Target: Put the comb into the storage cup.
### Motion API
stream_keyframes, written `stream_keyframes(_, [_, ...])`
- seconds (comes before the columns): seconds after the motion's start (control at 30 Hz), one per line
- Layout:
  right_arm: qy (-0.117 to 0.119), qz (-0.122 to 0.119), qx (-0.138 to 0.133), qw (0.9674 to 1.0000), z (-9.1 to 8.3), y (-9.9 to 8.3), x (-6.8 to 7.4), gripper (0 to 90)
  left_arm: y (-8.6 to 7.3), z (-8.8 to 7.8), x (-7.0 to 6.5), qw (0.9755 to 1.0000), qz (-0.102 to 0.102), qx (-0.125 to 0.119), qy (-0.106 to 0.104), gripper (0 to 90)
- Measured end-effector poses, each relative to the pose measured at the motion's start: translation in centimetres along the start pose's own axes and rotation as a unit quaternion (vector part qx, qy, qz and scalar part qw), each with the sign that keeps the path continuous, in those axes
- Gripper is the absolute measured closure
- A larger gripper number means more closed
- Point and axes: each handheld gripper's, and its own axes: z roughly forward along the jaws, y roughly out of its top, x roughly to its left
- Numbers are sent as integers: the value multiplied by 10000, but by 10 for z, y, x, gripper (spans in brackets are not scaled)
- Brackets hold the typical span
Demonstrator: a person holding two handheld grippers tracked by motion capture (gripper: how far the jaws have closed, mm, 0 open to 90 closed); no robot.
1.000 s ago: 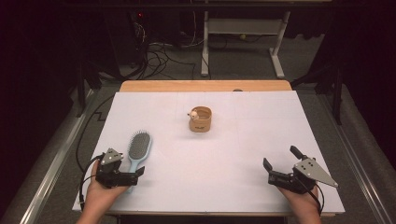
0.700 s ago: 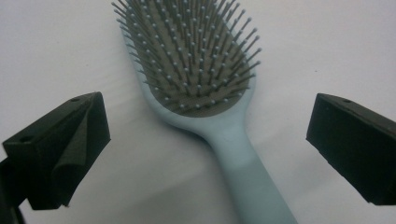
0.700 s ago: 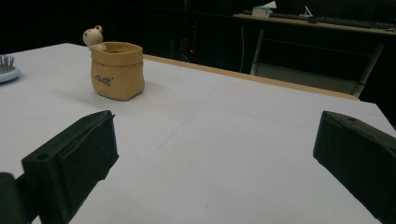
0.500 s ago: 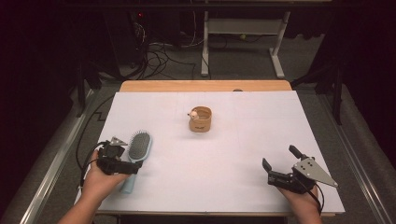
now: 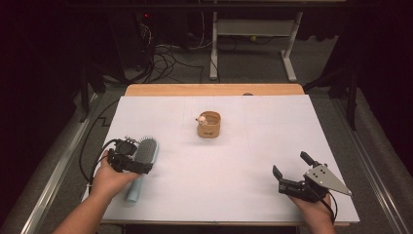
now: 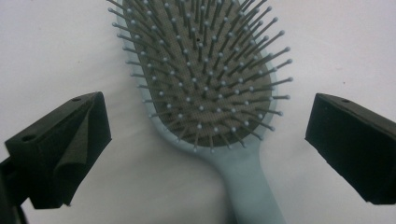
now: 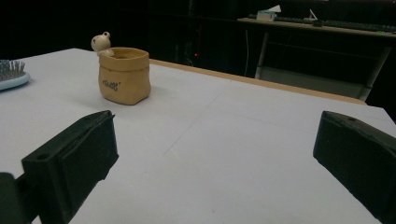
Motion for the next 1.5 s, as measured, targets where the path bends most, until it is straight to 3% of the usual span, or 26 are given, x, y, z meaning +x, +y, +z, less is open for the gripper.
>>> stream_keyframes(0.37, [16,-7,11,10000,1,0,1,2,18,10,-3,9998,-25,180,27,11])
stream_keyframes(0.93, [18,-36,9,10000,0,0,2,3,27,32,-9,9988,-165,152,437,39])
stream_keyframes(1.5, [27,-55,23,10000,0,-1,2,3,27,36,-1,9989,-402,200,148,15])
